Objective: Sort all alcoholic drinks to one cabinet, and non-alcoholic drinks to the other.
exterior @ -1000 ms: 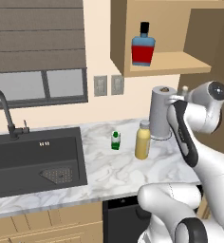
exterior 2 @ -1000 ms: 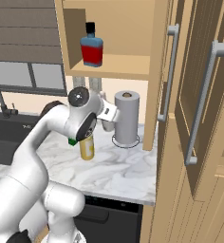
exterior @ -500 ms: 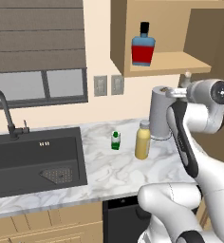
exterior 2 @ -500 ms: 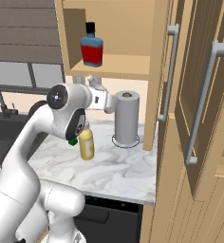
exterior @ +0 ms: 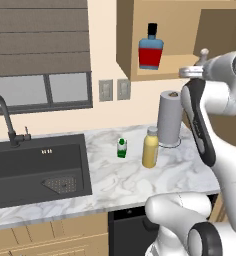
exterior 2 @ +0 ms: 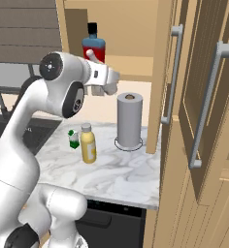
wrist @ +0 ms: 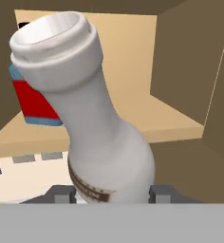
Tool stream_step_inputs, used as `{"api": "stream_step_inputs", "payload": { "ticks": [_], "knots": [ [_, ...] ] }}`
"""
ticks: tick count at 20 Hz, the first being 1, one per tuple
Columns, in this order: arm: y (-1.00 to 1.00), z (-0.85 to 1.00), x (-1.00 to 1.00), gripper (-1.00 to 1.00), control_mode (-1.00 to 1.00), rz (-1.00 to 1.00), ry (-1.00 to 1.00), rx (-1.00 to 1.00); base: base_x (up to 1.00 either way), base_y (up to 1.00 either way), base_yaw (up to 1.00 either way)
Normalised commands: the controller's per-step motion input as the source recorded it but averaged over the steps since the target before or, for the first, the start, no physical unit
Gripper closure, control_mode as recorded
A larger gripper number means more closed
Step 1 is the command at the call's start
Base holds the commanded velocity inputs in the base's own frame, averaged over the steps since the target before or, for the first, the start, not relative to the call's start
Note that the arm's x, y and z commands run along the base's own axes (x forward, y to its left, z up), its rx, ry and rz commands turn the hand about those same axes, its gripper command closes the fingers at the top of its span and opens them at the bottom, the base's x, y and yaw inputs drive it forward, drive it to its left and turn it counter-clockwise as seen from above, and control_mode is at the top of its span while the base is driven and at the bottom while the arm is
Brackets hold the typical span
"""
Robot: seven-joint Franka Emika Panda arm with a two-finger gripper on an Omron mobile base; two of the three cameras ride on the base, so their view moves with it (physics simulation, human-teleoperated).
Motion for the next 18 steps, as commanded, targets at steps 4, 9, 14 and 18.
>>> {"api": "stream_step_inputs", "payload": {
  "ticks": [4,9,14,18],
  "knots": [
    [0.00,0.27,0.16,1.00,-1.00,0.00,-0.04,0.01,0.00,0.00,0.00],
    [0.00,0.28,0.39,1.00,-1.00,0.00,-0.04,0.00,0.00,0.00,0.00],
    [0.00,0.30,0.22,1.00,-1.00,0.00,-0.05,0.00,0.00,0.00,0.00],
    [-0.08,0.01,0.80,1.00,-1.00,0.00,0.00,0.02,0.00,0.00,0.00]
  ]
}}
